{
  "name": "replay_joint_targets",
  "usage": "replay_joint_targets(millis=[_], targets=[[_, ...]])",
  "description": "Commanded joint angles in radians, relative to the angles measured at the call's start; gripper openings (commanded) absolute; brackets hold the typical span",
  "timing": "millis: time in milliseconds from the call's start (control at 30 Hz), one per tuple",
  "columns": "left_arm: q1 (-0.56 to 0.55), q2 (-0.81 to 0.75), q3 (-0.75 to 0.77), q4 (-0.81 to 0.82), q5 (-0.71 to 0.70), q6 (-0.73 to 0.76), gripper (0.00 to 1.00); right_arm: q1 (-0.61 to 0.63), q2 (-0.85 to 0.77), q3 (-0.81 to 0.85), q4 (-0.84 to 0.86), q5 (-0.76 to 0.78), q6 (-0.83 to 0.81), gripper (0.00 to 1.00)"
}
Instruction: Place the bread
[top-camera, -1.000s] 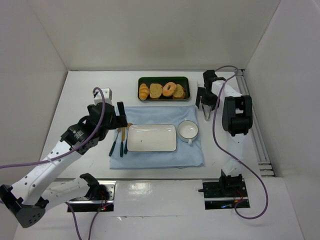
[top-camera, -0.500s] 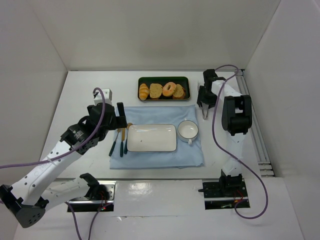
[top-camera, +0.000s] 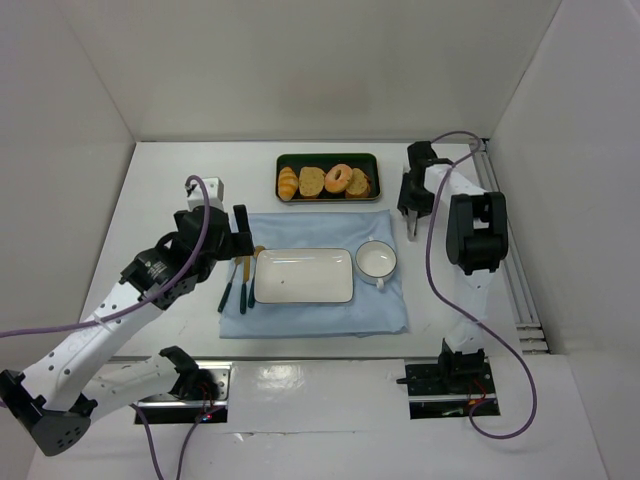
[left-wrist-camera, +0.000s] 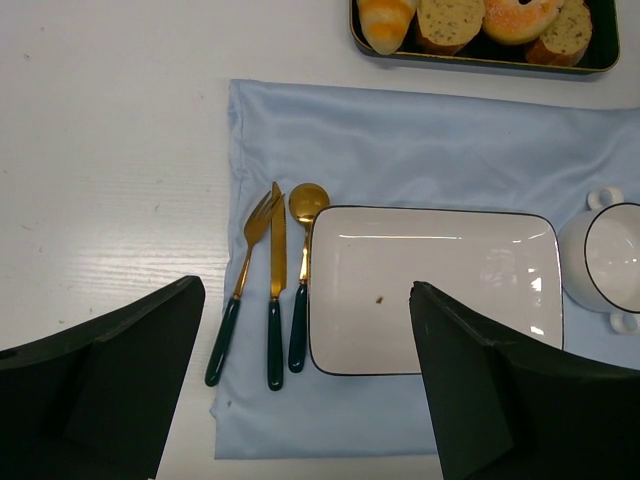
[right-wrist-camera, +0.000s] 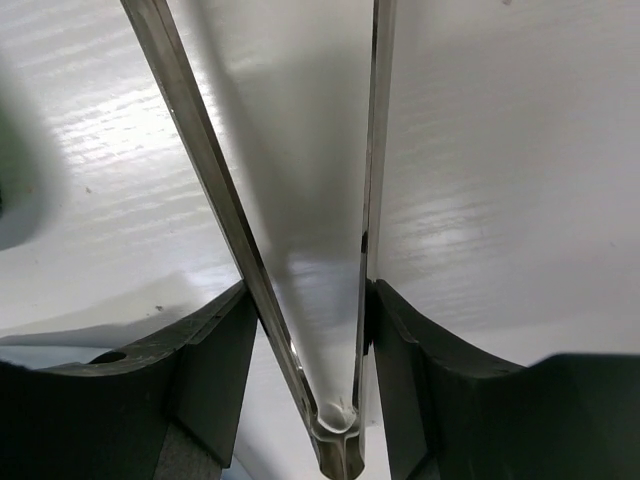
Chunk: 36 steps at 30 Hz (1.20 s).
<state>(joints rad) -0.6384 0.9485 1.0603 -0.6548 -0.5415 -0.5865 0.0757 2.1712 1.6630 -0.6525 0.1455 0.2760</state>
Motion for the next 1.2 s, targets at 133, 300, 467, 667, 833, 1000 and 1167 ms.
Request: replay_joint_targets(millis=[133, 300, 467, 667, 833, 1000, 1167], targets=[[-0.004, -0.028, 0.003, 0.004, 0.0, -0.032, 0.97, -0.005, -0.223, -0.019, 0.071, 0.107, 0.014, 0.55], [-0.004, -0.037, -0.006, 0.004, 0.009, -0.041, 0.97, -0.005, -0.295, 0.076, 0.08, 0.117, 0.005, 0.55], [-0.004, -0.037, -0.006, 0.004, 0.018, -0.041, 0.97, 0.019, -0.317, 0.207, 0.051, 0.017, -0.044, 0.55], [-0.004, -0.06, -0.016, 0.004, 0.018, -0.05, 0.97, 0.05, -0.269, 0.307, -0.021, -0.213, -0.058, 0.56], [-0.004, -0.08, -0.026, 0.004, 0.018, -0.059, 0.97, 0.079, -0.258, 0.215, 0.042, -0.317, -0.047, 0.56], [-0.004, -0.09, -0.026, -0.006, 0.018, -0.059, 0.97, 0.09, -0.237, 0.146, 0.111, -0.4, -0.011, 0.56], [-0.004, -0.1, -0.036, -0.016, 0.018, -0.068, 0.97, 0.113, -0.237, 0.127, 0.122, -0.432, 0.008, 0.56]])
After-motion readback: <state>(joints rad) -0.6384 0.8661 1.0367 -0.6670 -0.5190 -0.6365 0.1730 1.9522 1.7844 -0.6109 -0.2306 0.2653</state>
